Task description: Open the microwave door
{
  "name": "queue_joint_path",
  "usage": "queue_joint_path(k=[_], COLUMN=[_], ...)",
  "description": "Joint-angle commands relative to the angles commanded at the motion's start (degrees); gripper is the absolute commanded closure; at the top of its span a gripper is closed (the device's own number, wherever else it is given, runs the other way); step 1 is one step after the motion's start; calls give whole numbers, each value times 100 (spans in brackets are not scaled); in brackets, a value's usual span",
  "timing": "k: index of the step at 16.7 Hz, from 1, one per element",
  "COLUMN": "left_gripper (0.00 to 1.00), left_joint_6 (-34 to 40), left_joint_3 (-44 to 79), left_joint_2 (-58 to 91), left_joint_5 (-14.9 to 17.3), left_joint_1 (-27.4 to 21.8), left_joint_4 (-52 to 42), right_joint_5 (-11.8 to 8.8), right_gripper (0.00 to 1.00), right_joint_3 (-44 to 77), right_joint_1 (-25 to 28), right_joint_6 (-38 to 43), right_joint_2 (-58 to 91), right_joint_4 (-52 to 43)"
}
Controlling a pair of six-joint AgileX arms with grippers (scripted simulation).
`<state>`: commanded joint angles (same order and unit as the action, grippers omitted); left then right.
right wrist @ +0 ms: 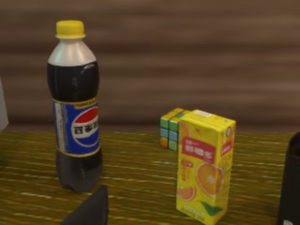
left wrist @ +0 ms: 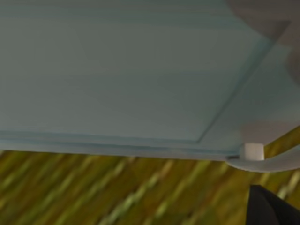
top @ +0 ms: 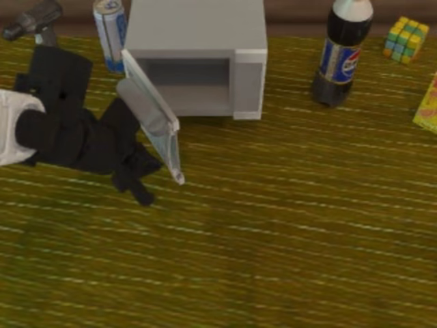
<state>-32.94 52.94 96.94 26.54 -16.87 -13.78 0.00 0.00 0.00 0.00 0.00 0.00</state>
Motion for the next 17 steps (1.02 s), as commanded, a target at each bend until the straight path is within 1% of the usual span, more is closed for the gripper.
queue_joint_path(k=[12,13,17], left_gripper=[2,0,0], left_joint_6=[0,0,0], left_joint_3=[0,0,0], left_joint_2=[0,0,0], left_joint_5=[0,0,0], left_joint_1=[0,0,0], left_joint_4=[0,0,0], right_joint_5=[0,0,0], right_gripper=[0,0,0], right_joint_3=[0,0,0], right_joint_1=[0,0,0], right_joint_6=[0,0,0], right_joint_2=[0,0,0], right_joint_4=[0,0,0])
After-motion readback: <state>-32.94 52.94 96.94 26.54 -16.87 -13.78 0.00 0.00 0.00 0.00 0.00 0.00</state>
